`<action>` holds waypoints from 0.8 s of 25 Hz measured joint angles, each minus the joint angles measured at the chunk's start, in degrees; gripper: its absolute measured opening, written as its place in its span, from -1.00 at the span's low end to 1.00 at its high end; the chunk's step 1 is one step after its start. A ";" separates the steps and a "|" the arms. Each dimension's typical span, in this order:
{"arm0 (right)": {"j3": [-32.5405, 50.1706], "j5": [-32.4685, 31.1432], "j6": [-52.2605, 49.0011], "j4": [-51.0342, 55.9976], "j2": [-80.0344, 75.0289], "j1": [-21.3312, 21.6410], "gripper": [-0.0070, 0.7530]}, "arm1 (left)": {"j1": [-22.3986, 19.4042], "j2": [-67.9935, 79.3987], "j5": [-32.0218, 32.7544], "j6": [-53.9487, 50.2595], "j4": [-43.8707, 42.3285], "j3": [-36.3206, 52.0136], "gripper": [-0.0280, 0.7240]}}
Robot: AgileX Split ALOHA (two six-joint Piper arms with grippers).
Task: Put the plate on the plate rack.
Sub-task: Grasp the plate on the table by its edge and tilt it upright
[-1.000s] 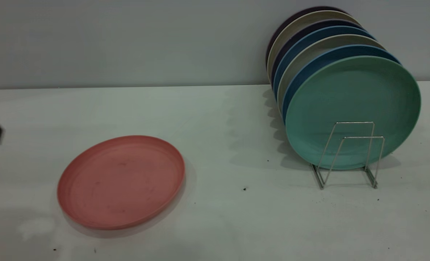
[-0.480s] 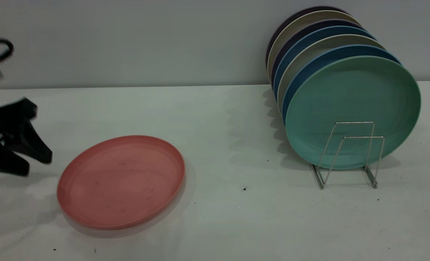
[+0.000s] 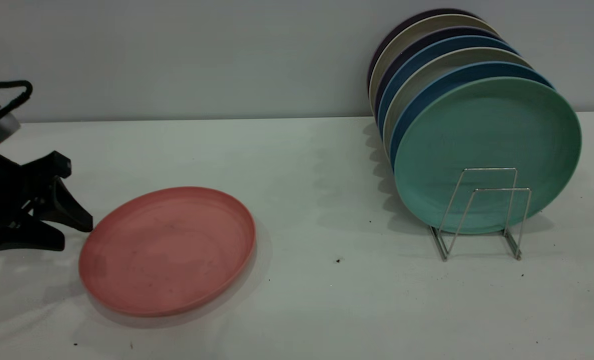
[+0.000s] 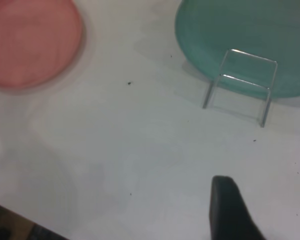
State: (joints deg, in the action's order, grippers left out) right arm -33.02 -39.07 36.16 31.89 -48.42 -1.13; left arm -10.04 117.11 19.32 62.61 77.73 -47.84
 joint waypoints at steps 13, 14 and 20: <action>0.00 1.60 0.00 0.00 0.00 0.00 0.01 | 2.64 3.94 -2.37 4.56 7.45 -0.07 0.22; 0.00 1.66 0.00 0.00 0.00 0.00 0.01 | 3.00 4.29 -2.31 5.08 8.04 -0.07 0.22; 0.00 1.66 0.00 -0.06 0.00 0.00 0.01 | 3.44 4.41 -2.62 6.50 9.76 -0.07 0.21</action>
State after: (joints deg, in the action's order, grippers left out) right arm -33.02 -37.40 36.16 31.83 -48.42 -1.13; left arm -6.60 121.53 16.69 69.11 87.49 -47.90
